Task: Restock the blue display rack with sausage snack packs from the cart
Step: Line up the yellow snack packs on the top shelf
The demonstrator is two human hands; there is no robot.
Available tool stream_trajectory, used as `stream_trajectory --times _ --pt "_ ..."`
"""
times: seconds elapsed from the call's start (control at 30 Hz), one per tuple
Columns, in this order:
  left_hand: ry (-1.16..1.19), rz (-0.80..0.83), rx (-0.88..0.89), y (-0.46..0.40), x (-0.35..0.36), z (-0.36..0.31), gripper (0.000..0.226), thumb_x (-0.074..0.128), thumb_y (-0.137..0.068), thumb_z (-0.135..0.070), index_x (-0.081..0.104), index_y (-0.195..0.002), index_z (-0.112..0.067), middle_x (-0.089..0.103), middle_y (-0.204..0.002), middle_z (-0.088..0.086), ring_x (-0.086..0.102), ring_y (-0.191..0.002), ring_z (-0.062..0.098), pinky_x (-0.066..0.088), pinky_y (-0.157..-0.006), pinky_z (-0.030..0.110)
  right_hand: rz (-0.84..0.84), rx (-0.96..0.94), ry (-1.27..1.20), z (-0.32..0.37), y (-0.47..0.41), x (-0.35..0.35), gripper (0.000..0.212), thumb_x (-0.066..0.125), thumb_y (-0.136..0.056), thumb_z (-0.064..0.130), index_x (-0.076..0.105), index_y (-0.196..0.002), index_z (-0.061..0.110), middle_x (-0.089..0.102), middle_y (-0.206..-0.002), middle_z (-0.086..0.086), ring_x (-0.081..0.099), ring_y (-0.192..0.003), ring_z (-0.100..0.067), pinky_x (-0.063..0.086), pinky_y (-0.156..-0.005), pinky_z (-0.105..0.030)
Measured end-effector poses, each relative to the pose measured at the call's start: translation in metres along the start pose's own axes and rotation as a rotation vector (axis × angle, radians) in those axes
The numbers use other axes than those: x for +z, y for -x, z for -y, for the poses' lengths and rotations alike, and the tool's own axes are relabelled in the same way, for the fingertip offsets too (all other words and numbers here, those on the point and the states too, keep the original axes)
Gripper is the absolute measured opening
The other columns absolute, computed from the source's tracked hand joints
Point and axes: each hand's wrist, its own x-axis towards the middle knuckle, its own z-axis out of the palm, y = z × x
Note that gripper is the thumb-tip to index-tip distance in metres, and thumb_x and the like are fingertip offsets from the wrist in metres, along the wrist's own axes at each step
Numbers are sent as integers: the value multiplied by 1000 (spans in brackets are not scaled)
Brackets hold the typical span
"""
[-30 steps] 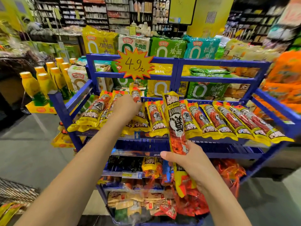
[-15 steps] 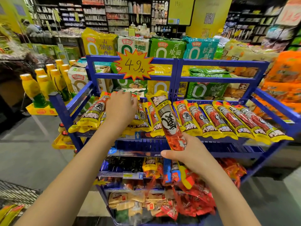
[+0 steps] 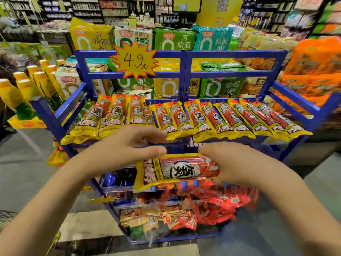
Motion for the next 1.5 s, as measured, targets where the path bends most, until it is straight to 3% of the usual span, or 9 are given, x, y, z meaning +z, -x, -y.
stream_trajectory --times 0.13,0.33,0.43,0.57,0.67,0.83,1.0,1.23,1.5 --pt "-125 377 -121 -1 25 1 43 67 -75 -58 66 -105 -27 71 -93 -3 65 -78 15 51 -69 35 -68 -116 166 7 -3 2 39 66 -80 26 30 -96 27 37 -91 6 45 -89 -19 26 -68 -28" --pt "219 145 -145 14 46 16 47 68 -66 -59 69 -95 -23 71 -91 9 67 -81 29 53 -70 43 -505 -102 156 -7 2 23 100 87 -48 23 38 -136 26 34 -149 -6 21 -143 -28 4 -114 -55" --pt "412 -34 -143 23 59 19 43 69 -63 -57 70 -91 -25 72 -89 9 70 -80 25 55 -73 37 -668 -121 -141 -4 17 30 99 79 -65 13 23 -144 34 11 -157 4 0 -147 -18 4 -117 -43" --pt "612 -289 -126 27 83 12 38 68 -61 -53 72 -90 -28 74 -88 3 70 -79 15 54 -68 20 -948 98 -987 33 29 46 45 64 -83 28 46 -123 37 49 -130 16 45 -124 1 33 -100 -11" --pt "658 -382 -113 26 97 7 41 68 -59 -53 72 -91 -27 73 -89 5 70 -78 17 54 -67 22 -712 190 -1482 50 6 54 40 73 -79 36 49 -111 32 66 -104 5 65 -90 0 49 -74 -14" --pt "656 -382 -112 27 100 7 39 67 -63 -56 71 -93 -32 73 -91 8 68 -84 28 57 -74 35 -562 217 -1508 61 -25 45 56 73 -73 49 54 -119 23 68 -110 -1 66 -101 -17 53 -89 -45" --pt "398 -471 -163 35 74 32 50 48 -67 -73 65 -104 -43 68 -102 -24 61 -98 -7 48 -83 21 -514 195 -1600 51 -48 26 45 65 -87 29 53 -127 10 67 -116 -7 66 -104 -17 54 -81 -29" --pt "-518 -815 -227 31 0 91 56 45 -87 -46 55 -126 -7 56 -126 12 50 -118 32 42 -97 46 -471 306 -1346 23 -121 -30 32 60 -88 35 63 -92 4 62 -93 -29 52 -71 -23 43 -63 -36" --pt "-744 -539 -325 7 -18 135 67 29 -86 -50 54 -129 -6 47 -139 18 41 -129 38 37 -105 54 -413 466 -979 31 -199 -37 29 61 -90 37 45 -90 13 36 -61 -2 35 -51 -16 24 -44 -30"
